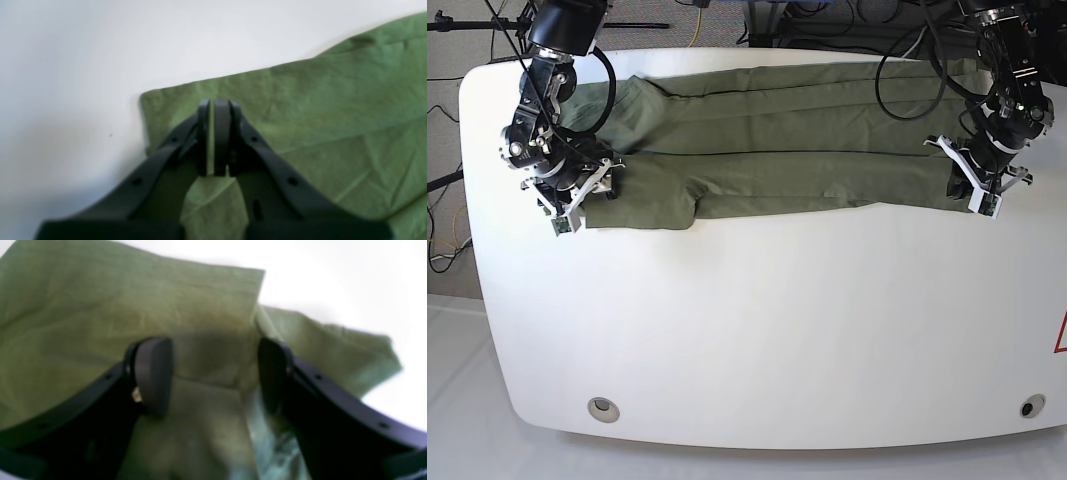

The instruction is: Fold the T-shirt properly

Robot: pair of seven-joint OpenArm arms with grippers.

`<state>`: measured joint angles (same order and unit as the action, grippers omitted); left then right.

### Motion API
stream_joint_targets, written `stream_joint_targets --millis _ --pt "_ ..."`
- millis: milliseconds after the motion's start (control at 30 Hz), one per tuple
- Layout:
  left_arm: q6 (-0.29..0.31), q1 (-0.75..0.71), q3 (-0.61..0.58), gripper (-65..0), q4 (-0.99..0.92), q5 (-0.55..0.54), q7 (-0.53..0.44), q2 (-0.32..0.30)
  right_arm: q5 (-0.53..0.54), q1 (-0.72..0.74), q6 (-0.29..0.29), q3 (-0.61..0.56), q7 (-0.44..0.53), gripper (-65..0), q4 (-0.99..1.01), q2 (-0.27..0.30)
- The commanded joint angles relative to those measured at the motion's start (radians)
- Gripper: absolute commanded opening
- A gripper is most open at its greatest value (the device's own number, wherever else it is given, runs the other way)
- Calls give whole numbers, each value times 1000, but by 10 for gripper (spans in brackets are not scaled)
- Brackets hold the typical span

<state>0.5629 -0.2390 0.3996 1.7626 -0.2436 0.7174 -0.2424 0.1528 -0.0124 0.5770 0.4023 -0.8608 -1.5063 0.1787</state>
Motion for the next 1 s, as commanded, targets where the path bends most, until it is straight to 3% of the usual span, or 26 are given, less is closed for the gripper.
stream_joint_targets --millis 0,100,233,367,500,633,900,967 --pt "-4 23 7 -584 18 -11 -17 -17 3 34 4 -3 30 -262 16 18" --pt "-4 28 6 -497 7 -13 -14 -17 4 43 5 -4 38 -260 39 21" --pt "-4 57 5 -438 -93 -11 -28 -13 13 45 6 3 78 -253 110 39" --pt "-3 76 -5 -591 -179 -6 -57 -10 19 51 5 7 101 -251 148 49" --pt "-2 76 -10 -637 -211 4 -71 -11 22 55 5 4 102 -255 167 50" --pt "-9 62 -2 -639 -218 5 -59 -13 20 53 5 -2 75 -275 151 42" --pt "-12 43 0 -573 -204 3 -44 -16 26 36 6 -17 37 -453 109 26" --pt "-5 45 -2 -597 -204 1 -48 -13 37 42 10 -6 9 -544 103 21"
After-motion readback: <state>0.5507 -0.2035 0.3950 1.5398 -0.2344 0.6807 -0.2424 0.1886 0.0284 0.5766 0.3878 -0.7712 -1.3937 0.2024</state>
